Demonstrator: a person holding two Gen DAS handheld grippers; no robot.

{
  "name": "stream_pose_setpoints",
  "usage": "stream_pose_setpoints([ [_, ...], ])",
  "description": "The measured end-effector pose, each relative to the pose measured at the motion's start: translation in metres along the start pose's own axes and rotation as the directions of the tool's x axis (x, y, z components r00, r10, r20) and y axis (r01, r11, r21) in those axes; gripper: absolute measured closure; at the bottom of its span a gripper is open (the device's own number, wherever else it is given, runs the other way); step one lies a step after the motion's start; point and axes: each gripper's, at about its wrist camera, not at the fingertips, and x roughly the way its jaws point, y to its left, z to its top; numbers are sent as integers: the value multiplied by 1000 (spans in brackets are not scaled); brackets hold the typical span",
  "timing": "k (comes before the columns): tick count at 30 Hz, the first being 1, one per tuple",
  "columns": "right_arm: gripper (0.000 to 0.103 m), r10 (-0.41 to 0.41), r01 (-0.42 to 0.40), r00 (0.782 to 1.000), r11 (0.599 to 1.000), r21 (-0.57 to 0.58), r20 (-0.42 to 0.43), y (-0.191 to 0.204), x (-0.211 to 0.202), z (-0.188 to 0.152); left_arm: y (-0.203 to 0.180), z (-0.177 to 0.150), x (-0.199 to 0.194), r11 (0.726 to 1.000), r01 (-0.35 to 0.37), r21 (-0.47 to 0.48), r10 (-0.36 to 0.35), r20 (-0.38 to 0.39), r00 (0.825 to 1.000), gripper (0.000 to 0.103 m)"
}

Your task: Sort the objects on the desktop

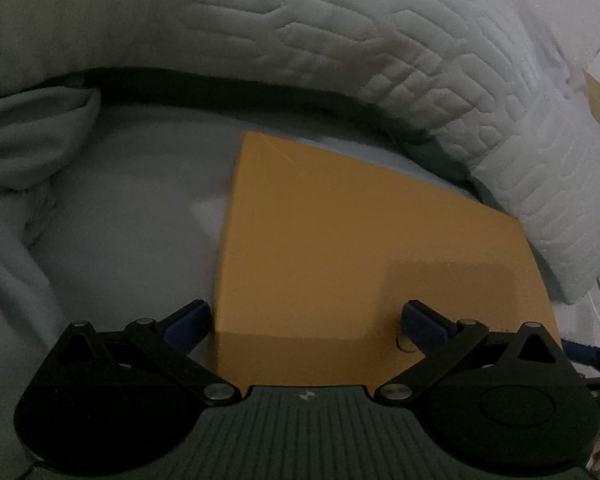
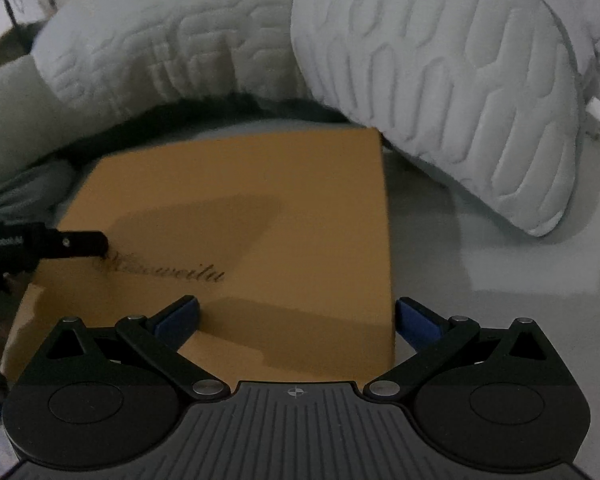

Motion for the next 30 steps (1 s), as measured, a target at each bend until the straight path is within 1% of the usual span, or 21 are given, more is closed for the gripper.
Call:
stream_pose_setpoints([
  [4,0,-20,20,1000,999,30,11,3,0,-2,-2,-1,-3,1000,-14,-21,14,1,1000,0],
  [7,0,-36,37,999,998,49,-18,6,0,1,-6,-2,-3,999,-44,-23,44,-1,999,0],
  [10,0,-46,49,998,997,63,-49,6,-2,3,-13,-3,-7,998,-66,-3,66,1,998,0],
  [11,0,-48,51,997,996,66,-55,6,-3,4,-14,-4,-10,998,-68,2,68,2,998,0],
  [16,0,-49,50,999,995,81,-14,4,-27,7,-20,-3,-37,999,-41,-7,41,27,999,0],
  [20,0,-49,48,999,996,79,8,6,-57,16,-33,3,-62,999,-38,-12,38,36,999,0],
  [24,0,-46,42,998,996,85,45,9,-103,15,-46,2,-99,1000,-6,-25,8,93,996,0],
  [30,0,-42,33,994,995,93,101,13,-172,13,-77,0,-164,1000,11,13,-13,149,989,0],
])
